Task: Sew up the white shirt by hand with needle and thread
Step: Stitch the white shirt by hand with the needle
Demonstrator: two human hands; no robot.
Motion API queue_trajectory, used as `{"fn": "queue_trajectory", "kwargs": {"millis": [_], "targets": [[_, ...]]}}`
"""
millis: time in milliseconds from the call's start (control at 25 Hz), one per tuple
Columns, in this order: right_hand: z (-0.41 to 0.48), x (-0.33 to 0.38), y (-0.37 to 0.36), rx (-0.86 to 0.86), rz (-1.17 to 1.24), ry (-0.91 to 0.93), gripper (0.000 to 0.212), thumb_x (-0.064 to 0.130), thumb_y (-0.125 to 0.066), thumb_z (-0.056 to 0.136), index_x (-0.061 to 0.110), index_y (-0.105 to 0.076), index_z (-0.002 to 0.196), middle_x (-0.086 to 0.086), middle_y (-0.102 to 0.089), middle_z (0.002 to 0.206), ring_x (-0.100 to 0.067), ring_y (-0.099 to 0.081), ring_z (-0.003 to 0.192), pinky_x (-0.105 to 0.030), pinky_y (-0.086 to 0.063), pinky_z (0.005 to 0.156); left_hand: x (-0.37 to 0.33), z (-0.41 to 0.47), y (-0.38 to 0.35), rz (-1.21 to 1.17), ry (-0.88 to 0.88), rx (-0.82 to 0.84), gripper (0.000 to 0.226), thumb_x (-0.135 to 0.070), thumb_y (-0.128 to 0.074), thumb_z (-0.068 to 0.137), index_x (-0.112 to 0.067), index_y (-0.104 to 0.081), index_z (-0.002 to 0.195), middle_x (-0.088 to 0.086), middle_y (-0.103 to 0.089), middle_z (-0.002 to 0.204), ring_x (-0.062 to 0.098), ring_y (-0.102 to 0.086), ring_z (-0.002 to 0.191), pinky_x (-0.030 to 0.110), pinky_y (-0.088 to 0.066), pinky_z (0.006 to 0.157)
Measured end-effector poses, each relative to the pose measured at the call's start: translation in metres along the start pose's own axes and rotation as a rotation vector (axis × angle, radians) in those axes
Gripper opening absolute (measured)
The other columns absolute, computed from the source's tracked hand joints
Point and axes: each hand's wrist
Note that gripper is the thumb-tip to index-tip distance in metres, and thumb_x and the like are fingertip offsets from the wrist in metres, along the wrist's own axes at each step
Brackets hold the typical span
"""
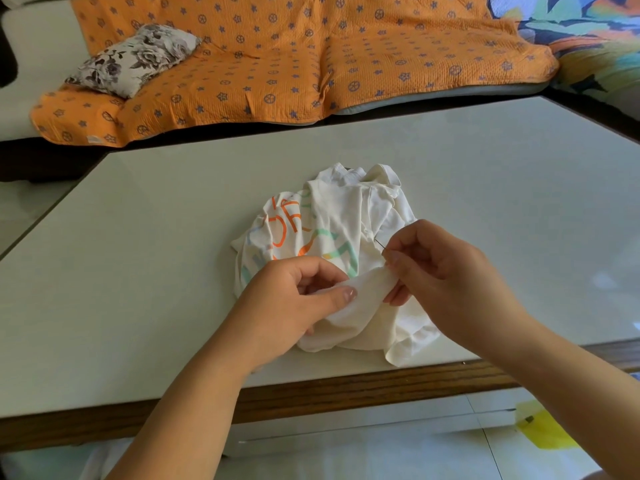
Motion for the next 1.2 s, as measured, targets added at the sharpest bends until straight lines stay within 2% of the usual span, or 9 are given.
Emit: {"fn": "queue_trajectory", "kwargs": {"millis": [80,280,400,520,680,800,880,1000,1200], "targets": [[0.000,0.000,0.001,-0.008,0.015,0.016,0.012,0.005,-0.056,0.095,0.013,-0.061,0.087,-0.003,-0.069,0.066,-0.006,-0.067,0.057,-0.005,-0.044,0.057,-0.001,0.000,0.000,-0.030,0.004,0.003,0.018,-0.014,-0.078,0.078,-0.031,-0.074,0.075,-0.007,-0.070,0.075,0.005,-0.062,0.068,0.022,-0.047,0.055],[0.000,-0.001,0.000,0.001,0.036,0.049,0.013,0.005,-0.057,0.095,0.014,-0.060,0.087,-0.003,-0.069,0.066,-0.008,-0.068,0.058,-0.007,-0.046,0.058,0.000,-0.001,-0.001,0.045,-0.022,-0.086,0.028,-0.016,-0.087,0.069,-0.037,-0.074,0.081,-0.003,-0.069,0.085,0.016,-0.064,0.084,0.038,-0.056,0.085],[0.000,-0.002,0.000,0.001,0.027,0.069,0.012,0.004,-0.057,0.095,0.012,-0.060,0.087,-0.003,-0.068,0.066,-0.007,-0.067,0.058,-0.007,-0.046,0.058,-0.003,-0.003,-0.007,0.041,-0.009,-0.086,0.024,-0.028,-0.088,0.067,-0.039,-0.074,0.084,0.001,-0.068,0.088,0.019,-0.065,0.084,0.037,-0.058,0.079],[-0.001,-0.003,-0.001,-0.005,0.031,0.070,0.013,0.005,-0.057,0.096,0.014,-0.060,0.087,-0.001,-0.069,0.068,-0.007,-0.067,0.059,-0.008,-0.047,0.060,-0.008,-0.003,-0.010,-0.034,0.033,-0.099,0.015,-0.043,-0.076,0.071,-0.033,-0.077,0.082,-0.011,-0.068,0.074,0.001,-0.061,0.069,0.017,-0.045,0.058],[-0.003,-0.003,-0.004,-0.002,0.007,0.056,0.017,0.009,-0.058,0.096,0.023,-0.060,0.085,0.006,-0.068,0.073,-0.005,-0.066,0.063,-0.008,-0.046,0.060,-0.006,-0.001,-0.010,-0.064,0.029,-0.138,0.008,-0.028,-0.073,0.083,-0.032,-0.078,0.078,-0.017,-0.066,0.068,-0.003,-0.054,0.064,0.007,-0.038,0.053],[-0.007,0.002,-0.003,-0.116,-0.072,0.094,0.019,0.020,-0.060,0.093,0.036,-0.058,0.082,0.018,-0.063,0.081,-0.006,-0.064,0.070,-0.010,-0.044,0.058,-0.006,-0.001,-0.012,-0.099,0.008,-0.133,0.010,-0.026,-0.072,0.083,-0.032,-0.078,0.078,-0.014,-0.073,0.077,0.000,-0.062,0.073,0.012,-0.043,0.066],[-0.010,0.007,0.001,-0.140,-0.036,0.089,0.016,0.021,-0.060,0.092,0.033,-0.059,0.082,0.014,-0.065,0.077,-0.010,-0.062,0.062,-0.012,-0.043,0.055,-0.006,-0.001,-0.012,-0.133,0.008,-0.137,0.009,-0.025,-0.072,0.083,-0.032,-0.078,0.081,-0.009,-0.075,0.083,0.003,-0.066,0.081,0.020,-0.045,0.077],[-0.017,0.010,0.000,0.002,-0.009,0.015,0.014,0.017,-0.060,0.091,0.027,-0.063,0.082,-0.003,-0.063,0.060,-0.007,-0.059,0.046,-0.018,-0.047,0.050,-0.006,0.000,-0.012,-0.144,0.012,-0.144,0.011,-0.022,-0.070,0.086,-0.030,-0.077,0.083,-0.005,-0.076,0.086,0.004,-0.067,0.084,0.024,-0.045,0.081],[-0.018,0.008,-0.001,0.090,-0.042,-0.055,0.014,0.014,-0.059,0.090,0.024,-0.068,0.088,-0.006,-0.060,0.056,-0.005,-0.057,0.042,-0.019,-0.051,0.047,-0.007,-0.001,-0.011,-0.173,0.006,-0.140,0.013,-0.020,-0.069,0.086,-0.028,-0.077,0.083,-0.005,-0.076,0.086,0.003,-0.068,0.085,0.024,-0.044,0.083]]}}
Point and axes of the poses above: each hand's wrist, its own z-axis towards the middle knuckle, its own y-axis out of the back of the hand, x = y × z
